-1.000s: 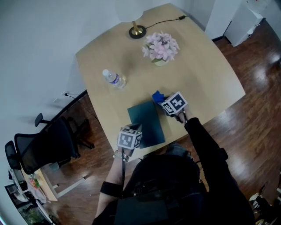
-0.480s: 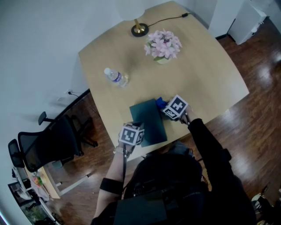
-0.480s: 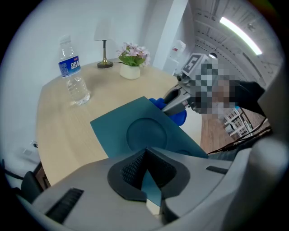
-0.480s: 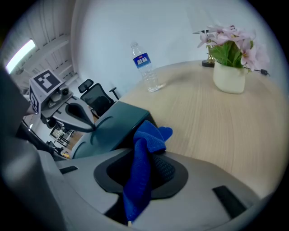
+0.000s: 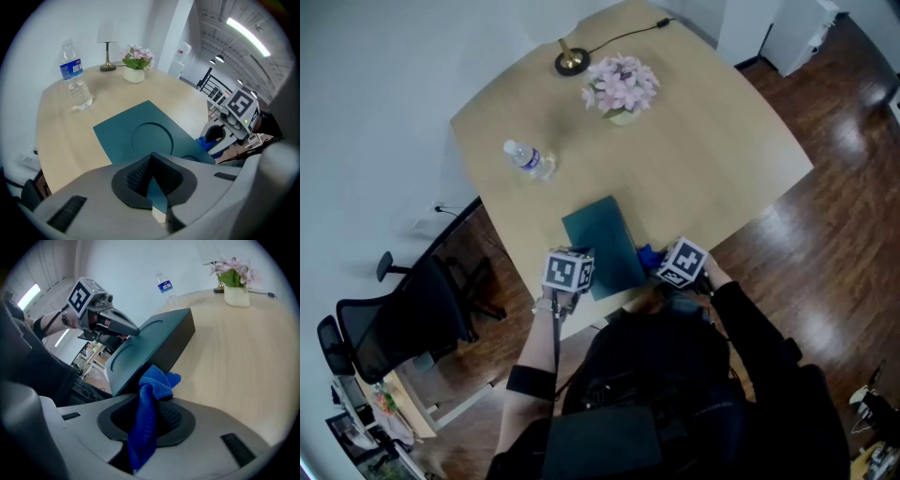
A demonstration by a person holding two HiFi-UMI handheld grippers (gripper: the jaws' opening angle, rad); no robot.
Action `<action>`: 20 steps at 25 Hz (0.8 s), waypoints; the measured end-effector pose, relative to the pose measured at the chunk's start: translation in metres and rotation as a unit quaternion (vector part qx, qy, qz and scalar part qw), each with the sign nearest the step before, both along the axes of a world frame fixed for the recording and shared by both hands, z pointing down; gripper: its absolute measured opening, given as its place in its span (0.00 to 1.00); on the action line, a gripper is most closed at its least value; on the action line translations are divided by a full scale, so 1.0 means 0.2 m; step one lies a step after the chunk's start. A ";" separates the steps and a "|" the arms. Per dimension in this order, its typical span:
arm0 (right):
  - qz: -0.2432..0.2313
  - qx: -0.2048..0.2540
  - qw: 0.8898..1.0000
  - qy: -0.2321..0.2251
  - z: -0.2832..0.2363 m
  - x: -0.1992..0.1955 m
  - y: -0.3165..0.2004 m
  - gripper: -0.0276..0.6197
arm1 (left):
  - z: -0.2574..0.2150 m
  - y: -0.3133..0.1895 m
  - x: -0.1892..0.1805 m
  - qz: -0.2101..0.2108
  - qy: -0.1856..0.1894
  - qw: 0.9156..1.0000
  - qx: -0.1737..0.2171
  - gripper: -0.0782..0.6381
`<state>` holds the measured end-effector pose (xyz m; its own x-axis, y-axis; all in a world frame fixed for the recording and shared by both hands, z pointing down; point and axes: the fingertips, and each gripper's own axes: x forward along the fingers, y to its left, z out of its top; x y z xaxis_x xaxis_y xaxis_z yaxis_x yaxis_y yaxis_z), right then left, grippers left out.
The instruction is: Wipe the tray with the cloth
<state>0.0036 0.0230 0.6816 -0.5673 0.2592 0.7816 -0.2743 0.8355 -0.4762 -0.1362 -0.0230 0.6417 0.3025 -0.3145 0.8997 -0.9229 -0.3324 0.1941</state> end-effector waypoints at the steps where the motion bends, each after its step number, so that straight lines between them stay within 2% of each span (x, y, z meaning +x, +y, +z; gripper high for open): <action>1: 0.000 -0.009 1.000 0.003 0.01 0.03 0.06 0.19 | 0.00 0.00 0.00 0.003 0.001 1.000 -0.001 0.11; 5: -0.006 -0.026 1.000 -0.009 -0.01 0.08 0.19 0.19 | -0.01 0.01 0.00 0.010 -0.001 1.000 -0.004 0.11; 11: -0.057 -0.081 0.995 -0.023 -0.07 0.18 0.32 0.19 | -0.01 0.00 0.01 0.008 0.002 1.000 -0.002 0.11; 13: -0.051 -0.080 0.995 -0.028 -0.10 0.21 0.24 0.19 | -0.01 0.00 0.02 0.005 0.006 1.000 -0.005 0.11; 15: -0.041 -0.060 0.997 -0.030 -0.12 0.20 0.10 0.19 | -0.01 0.01 0.02 0.004 0.005 1.000 -0.010 0.11; 20: 0.024 -0.004 0.999 -0.044 -0.18 0.09 -0.42 0.19 | -0.02 0.01 0.03 0.000 -0.004 1.000 -0.013 0.11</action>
